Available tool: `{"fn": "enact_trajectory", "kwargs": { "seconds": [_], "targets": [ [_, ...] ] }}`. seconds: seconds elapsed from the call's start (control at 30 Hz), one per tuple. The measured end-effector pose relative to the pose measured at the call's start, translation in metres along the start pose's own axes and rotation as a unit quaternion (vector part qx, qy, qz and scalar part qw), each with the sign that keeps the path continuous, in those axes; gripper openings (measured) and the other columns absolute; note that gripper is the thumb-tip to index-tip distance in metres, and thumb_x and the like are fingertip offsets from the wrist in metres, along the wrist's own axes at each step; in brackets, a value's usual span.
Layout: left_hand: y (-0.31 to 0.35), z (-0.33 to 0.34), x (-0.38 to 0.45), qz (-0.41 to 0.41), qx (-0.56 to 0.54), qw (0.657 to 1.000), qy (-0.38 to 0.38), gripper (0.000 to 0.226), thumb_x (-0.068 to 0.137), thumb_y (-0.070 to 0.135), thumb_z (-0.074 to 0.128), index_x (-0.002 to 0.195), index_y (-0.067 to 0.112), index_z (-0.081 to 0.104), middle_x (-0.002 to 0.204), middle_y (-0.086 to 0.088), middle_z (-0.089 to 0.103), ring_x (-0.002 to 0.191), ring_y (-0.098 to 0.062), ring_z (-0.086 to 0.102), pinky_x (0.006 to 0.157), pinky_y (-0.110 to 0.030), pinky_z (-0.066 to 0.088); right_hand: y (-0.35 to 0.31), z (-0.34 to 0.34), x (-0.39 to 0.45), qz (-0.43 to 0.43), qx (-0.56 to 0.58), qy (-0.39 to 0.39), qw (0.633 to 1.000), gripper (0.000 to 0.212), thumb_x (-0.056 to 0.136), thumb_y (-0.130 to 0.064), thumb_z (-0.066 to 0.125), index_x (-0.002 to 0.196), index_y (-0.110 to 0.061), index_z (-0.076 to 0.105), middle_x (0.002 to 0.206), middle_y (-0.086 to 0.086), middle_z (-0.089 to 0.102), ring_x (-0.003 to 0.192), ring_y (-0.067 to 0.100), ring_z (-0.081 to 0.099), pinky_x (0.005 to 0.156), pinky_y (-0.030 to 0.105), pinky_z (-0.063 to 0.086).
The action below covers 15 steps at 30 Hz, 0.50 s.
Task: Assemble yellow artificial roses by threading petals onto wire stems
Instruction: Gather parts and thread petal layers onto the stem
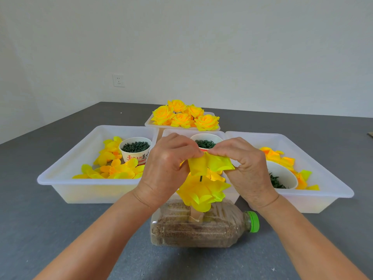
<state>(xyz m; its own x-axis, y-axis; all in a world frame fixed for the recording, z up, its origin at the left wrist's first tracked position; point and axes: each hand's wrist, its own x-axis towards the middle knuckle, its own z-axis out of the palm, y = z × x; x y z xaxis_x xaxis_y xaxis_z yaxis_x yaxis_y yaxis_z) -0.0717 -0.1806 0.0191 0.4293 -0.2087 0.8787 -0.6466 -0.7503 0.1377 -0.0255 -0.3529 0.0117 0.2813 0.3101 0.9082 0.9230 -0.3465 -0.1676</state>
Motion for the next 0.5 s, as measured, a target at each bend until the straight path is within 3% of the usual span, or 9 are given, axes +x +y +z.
{"fn": "enact_trajectory", "kwargs": {
  "seconds": [0.2, 0.4, 0.5],
  "targets": [
    [-0.0003, 0.0009, 0.0006, -0.015, -0.011, 1.0, -0.011, 0.018, 0.069, 0.002, 0.072, 0.086, 0.007, 0.075, 0.084, -0.008, 0.07, 0.076, -0.026, 0.064, 0.066, -0.042, 0.054, -0.0023, 0.001, 0.0017, 0.016, 0.017, -0.007, 1.0, 0.024, 0.076, -0.019, 0.058, 0.082, -0.003, 0.074, 0.083, 0.009, 0.07, 0.081, 0.018, 0.062, 0.071, 0.04, 0.054],
    [-0.0009, 0.004, 0.0013, -0.002, -0.002, 1.0, 0.006, 0.016, 0.068, -0.002, 0.075, 0.082, 0.005, 0.075, 0.082, -0.008, 0.07, 0.074, -0.026, 0.063, 0.065, -0.04, 0.053, -0.0022, 0.0016, -0.0024, 0.029, 0.005, -0.023, 0.999, 0.015, 0.077, -0.015, 0.069, 0.081, -0.002, 0.073, 0.083, 0.007, 0.07, 0.083, 0.014, 0.058, 0.072, 0.034, 0.05],
    [0.0044, 0.0017, 0.0044, -0.07, -0.06, 0.996, 0.01, 0.009, 0.072, 0.005, 0.072, 0.08, 0.009, 0.074, 0.081, -0.001, 0.069, 0.077, -0.017, 0.061, 0.068, -0.034, 0.05, -0.0045, 0.0005, -0.0001, 0.124, 0.084, -0.035, 0.988, 0.008, 0.076, -0.011, 0.071, 0.083, -0.006, 0.073, 0.088, 0.002, 0.069, 0.087, 0.011, 0.061, 0.079, 0.028, 0.05]
  ]
}}
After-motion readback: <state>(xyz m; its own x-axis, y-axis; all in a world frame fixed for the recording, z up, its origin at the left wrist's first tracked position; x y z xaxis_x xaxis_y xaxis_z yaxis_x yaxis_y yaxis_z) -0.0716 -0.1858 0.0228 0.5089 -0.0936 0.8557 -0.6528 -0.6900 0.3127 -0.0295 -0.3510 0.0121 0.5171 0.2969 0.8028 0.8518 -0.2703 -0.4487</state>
